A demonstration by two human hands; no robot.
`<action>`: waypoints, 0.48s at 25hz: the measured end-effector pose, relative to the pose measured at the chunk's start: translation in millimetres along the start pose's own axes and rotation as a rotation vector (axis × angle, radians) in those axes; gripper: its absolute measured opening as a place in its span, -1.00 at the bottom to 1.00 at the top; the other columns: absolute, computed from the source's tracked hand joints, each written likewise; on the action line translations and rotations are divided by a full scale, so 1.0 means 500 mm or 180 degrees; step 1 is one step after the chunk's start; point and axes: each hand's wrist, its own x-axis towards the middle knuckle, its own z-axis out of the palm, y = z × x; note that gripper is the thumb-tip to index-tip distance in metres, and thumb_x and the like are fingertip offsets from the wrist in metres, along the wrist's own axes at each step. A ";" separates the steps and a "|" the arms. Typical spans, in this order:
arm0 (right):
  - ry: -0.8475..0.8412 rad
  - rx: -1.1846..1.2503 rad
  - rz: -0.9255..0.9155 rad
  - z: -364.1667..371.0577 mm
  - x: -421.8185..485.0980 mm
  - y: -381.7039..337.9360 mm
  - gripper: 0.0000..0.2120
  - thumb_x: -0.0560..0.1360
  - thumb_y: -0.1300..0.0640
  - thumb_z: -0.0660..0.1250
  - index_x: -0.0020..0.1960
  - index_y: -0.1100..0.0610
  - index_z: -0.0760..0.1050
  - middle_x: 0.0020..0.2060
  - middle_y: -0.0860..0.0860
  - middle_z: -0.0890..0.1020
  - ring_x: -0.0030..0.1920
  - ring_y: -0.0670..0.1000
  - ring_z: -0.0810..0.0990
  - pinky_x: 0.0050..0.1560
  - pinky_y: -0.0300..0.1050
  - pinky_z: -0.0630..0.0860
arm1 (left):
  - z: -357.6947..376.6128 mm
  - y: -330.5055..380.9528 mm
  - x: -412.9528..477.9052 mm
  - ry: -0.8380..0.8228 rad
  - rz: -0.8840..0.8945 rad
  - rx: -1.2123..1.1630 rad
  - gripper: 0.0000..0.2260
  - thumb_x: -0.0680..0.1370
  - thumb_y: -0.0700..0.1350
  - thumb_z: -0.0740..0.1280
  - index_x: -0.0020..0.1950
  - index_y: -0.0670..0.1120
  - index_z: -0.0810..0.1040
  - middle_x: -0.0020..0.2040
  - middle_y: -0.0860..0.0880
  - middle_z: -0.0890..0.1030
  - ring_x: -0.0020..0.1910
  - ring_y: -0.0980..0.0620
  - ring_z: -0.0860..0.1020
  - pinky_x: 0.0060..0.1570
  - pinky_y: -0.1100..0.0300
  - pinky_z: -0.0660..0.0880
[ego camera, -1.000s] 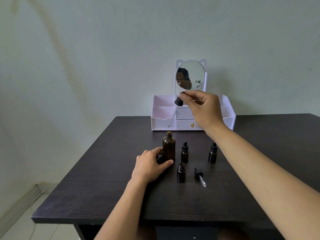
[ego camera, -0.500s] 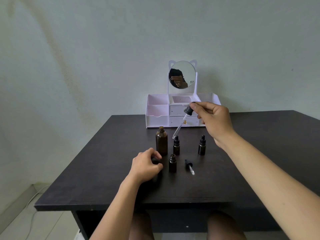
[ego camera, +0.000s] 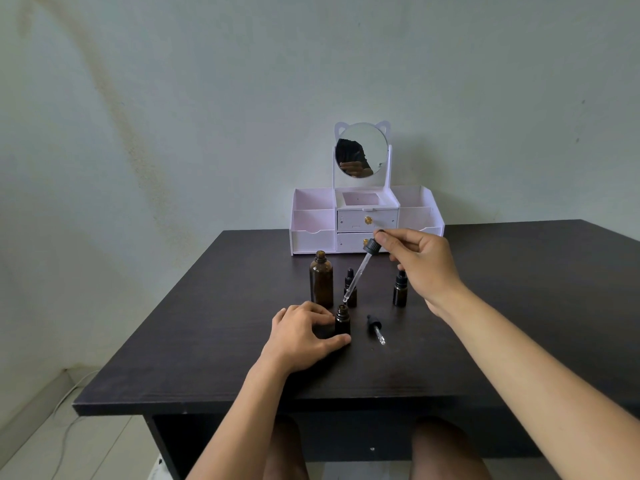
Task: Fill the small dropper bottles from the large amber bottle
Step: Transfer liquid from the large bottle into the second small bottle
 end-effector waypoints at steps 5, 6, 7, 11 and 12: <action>-0.0025 0.0000 -0.0007 0.005 -0.005 0.008 -0.86 0.52 0.13 0.47 0.05 0.13 0.70 -0.21 -0.12 0.72 -0.31 -0.30 0.60 -0.29 -0.46 0.46 | 0.003 -0.003 -0.001 0.0049 0.0043 0.0009 -0.48 0.40 0.43 0.33 0.21 0.15 0.63 0.26 0.25 0.50 0.31 0.16 0.39 0.47 -0.04 0.13; -0.0028 -0.0006 -0.0013 0.005 -0.006 0.008 -0.85 0.52 0.14 0.46 0.06 0.15 0.69 -0.19 -0.10 0.72 -0.31 -0.31 0.60 -0.29 -0.46 0.46 | 0.003 -0.003 -0.001 0.0054 0.0046 0.0014 -0.48 0.40 0.43 0.33 0.22 0.15 0.63 0.26 0.25 0.50 0.31 0.15 0.39 0.48 -0.04 0.13; -0.0031 -0.0013 -0.0019 0.006 -0.006 0.009 -0.84 0.52 0.14 0.46 0.07 0.16 0.69 -0.17 -0.08 0.72 -0.31 -0.31 0.61 -0.28 -0.47 0.46 | 0.003 -0.003 -0.001 0.0062 0.0047 0.0013 -0.48 0.40 0.43 0.33 0.22 0.15 0.64 0.26 0.25 0.50 0.31 0.15 0.39 0.47 -0.04 0.13; -0.0078 -0.0082 -0.0041 0.005 -0.005 0.013 -0.80 0.51 0.13 0.47 0.09 0.19 0.70 -0.11 -0.03 0.74 -0.29 -0.31 0.61 -0.25 -0.47 0.46 | 0.003 -0.003 -0.001 0.0067 0.0052 0.0005 -0.48 0.41 0.43 0.33 0.23 0.15 0.63 0.26 0.25 0.50 0.31 0.16 0.38 0.47 -0.02 0.12; -0.0086 -0.0099 -0.0045 0.005 -0.006 0.014 -0.79 0.51 0.12 0.47 0.09 0.19 0.70 -0.10 -0.02 0.74 -0.28 -0.31 0.61 -0.25 -0.47 0.46 | 0.003 -0.002 -0.001 0.0072 0.0051 0.0004 -0.47 0.41 0.43 0.33 0.23 0.15 0.63 0.26 0.25 0.50 0.31 0.16 0.38 0.47 -0.01 0.12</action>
